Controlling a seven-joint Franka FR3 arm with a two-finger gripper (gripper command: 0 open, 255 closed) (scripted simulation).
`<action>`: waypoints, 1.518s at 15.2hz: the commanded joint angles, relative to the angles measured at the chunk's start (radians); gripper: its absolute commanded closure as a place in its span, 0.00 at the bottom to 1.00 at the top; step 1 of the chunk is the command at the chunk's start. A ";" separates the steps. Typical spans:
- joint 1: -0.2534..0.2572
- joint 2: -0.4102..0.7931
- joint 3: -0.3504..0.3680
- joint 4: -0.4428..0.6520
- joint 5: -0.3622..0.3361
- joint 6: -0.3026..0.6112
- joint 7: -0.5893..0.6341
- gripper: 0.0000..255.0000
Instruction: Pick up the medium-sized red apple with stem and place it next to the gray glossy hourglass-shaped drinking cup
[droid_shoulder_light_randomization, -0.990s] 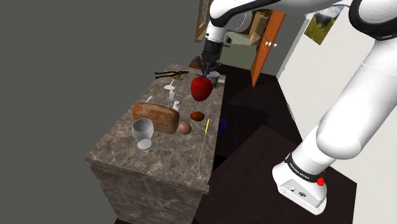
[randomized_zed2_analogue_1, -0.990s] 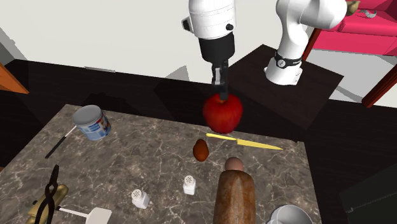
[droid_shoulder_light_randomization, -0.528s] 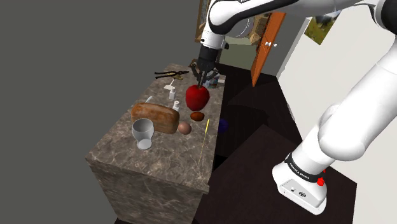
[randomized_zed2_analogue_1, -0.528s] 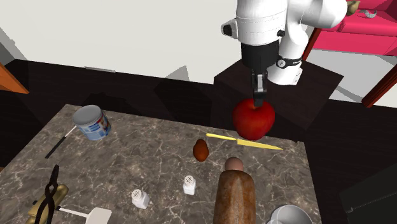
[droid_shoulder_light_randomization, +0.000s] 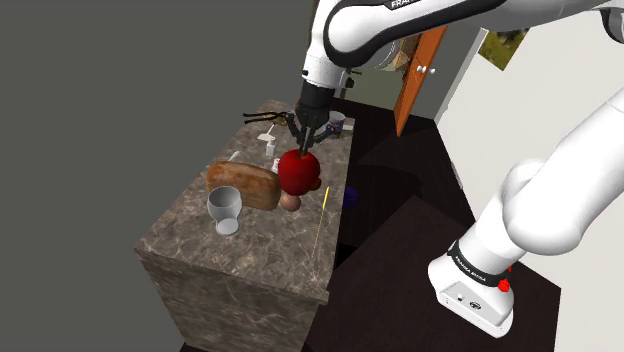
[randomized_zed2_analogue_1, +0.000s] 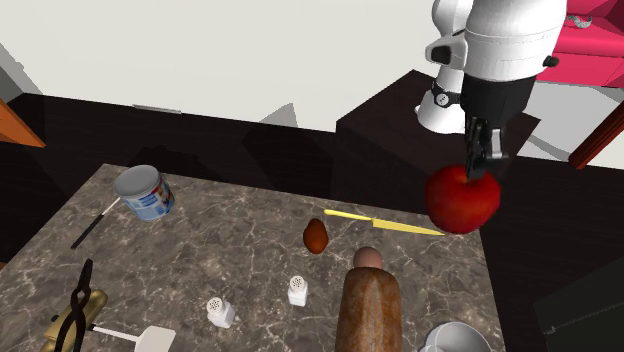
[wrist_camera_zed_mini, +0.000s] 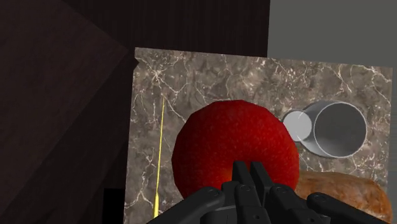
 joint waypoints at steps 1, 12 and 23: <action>0.023 -0.010 0.027 -0.021 0.009 0.021 0.042 1.00; 0.052 0.041 0.064 -0.095 0.031 0.158 0.063 1.00; 0.058 0.141 0.070 -0.147 0.050 0.307 0.028 1.00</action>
